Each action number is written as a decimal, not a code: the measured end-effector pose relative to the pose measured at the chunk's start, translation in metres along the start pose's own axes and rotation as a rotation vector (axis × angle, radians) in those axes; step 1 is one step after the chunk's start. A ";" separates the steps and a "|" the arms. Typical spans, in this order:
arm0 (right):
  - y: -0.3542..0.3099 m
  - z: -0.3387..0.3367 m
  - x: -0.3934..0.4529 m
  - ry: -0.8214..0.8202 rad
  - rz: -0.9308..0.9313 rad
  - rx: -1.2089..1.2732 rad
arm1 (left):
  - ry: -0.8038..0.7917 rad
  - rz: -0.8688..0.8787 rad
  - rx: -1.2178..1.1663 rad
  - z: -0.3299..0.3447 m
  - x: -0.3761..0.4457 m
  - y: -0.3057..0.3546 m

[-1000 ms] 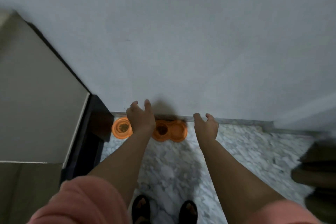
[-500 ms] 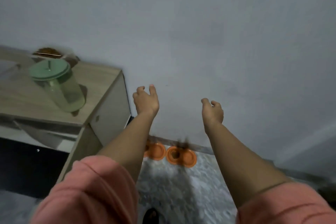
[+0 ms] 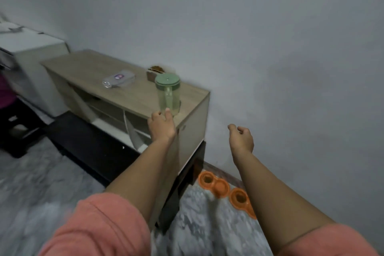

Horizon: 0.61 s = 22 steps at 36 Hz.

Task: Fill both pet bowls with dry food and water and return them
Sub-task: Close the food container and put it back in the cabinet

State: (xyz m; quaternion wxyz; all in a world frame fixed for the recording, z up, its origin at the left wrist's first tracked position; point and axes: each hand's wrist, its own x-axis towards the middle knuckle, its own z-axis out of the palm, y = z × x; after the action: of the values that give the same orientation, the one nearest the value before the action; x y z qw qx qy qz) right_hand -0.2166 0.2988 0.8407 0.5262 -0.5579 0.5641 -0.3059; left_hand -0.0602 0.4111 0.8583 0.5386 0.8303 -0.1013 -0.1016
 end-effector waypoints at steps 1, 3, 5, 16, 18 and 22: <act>0.000 0.003 -0.003 -0.012 0.003 -0.005 | -0.005 0.013 0.008 -0.004 0.000 -0.002; -0.007 0.011 -0.005 -0.015 -0.020 -0.005 | 0.003 -0.002 0.015 -0.012 0.008 -0.006; -0.009 0.024 -0.009 -0.027 -0.027 -0.016 | 0.008 0.006 0.010 -0.024 0.008 -0.009; -0.050 0.219 -0.068 -0.126 -0.094 0.017 | 0.100 -0.023 0.037 -0.177 0.136 -0.052; -0.058 0.252 -0.079 -0.129 -0.086 0.027 | 0.087 -0.022 0.040 -0.198 0.161 -0.058; -0.066 0.312 -0.091 -0.128 -0.088 0.046 | 0.057 -0.023 0.042 -0.231 0.211 -0.071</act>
State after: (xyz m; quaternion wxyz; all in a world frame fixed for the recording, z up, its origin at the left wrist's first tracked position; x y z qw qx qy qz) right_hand 0.0793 0.4484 0.8447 0.5601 -0.5883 0.4968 -0.3054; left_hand 0.2105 0.5831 0.8726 0.5225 0.8451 -0.0783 -0.0819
